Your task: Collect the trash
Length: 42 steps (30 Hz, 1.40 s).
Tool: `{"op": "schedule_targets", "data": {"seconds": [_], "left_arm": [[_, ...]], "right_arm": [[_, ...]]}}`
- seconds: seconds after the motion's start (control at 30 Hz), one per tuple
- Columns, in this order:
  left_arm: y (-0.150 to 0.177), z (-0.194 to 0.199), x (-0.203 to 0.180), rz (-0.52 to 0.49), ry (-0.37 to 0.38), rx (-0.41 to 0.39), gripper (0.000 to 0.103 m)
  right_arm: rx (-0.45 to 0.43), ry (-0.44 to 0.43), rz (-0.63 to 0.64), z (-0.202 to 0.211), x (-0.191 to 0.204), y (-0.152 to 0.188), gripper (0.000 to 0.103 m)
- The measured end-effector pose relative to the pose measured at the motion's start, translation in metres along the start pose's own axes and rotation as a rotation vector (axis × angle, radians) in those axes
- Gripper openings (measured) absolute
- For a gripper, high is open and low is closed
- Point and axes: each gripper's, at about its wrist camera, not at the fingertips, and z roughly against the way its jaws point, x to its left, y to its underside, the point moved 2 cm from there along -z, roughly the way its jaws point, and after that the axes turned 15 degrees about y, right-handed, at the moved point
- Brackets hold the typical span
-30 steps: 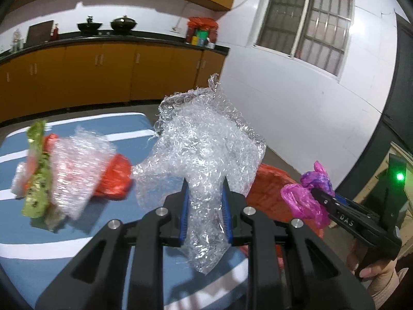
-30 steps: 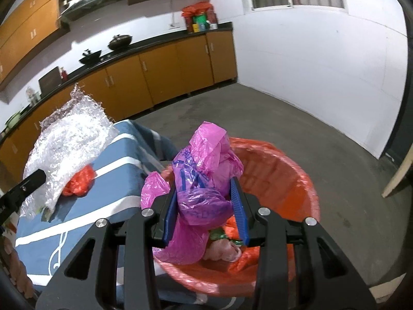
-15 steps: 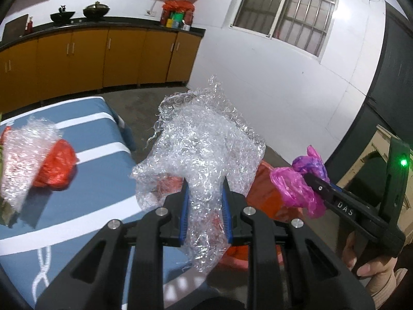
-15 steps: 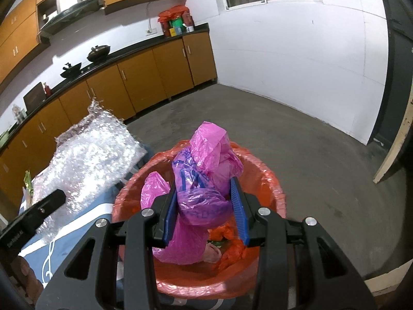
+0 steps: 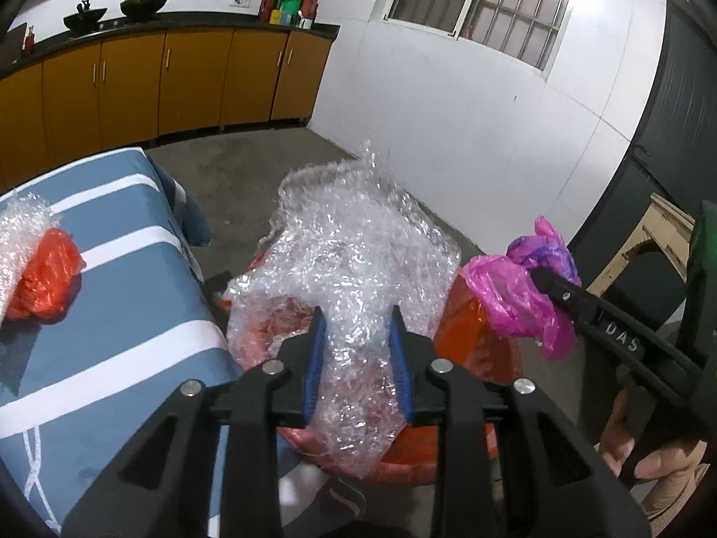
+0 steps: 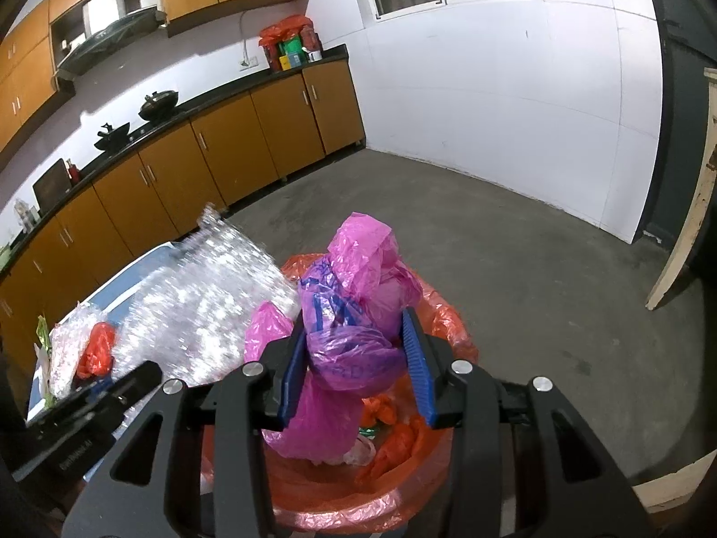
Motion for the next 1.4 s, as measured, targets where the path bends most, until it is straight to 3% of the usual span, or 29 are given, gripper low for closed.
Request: {"op": "schedule_targets", "data": {"seconds": [0.3, 0.6, 0.87, 1.1, 1.4], "left_arm": [[0.007, 0.003, 0.016, 0.023, -0.022, 0.012, 0.041], [0.010, 0.042, 0.039, 0.011, -0.159, -0.060, 0.057], [0.014, 0.083, 0.057, 0.010, -0.299, -0.127, 0.072], [0.024, 0.127, 0.080, 0.012, -0.398, -0.178, 0.072], [0.041, 0.202, 0.133, 0.109, -0.552, -0.273, 0.072]], "right_arm": [[0.014, -0.023, 0.006, -0.002, -0.002, 0.006, 0.053], [-0.007, 0.002, 0.049, 0.003, 0.007, 0.005, 0.054], [-0.026, -0.026, 0.116, 0.012, 0.031, 0.011, 0.054], [-0.031, -0.093, 0.179, 0.022, 0.072, 0.014, 0.054], [-0.037, -0.197, 0.276, 0.037, 0.139, 0.025, 0.054]]}}
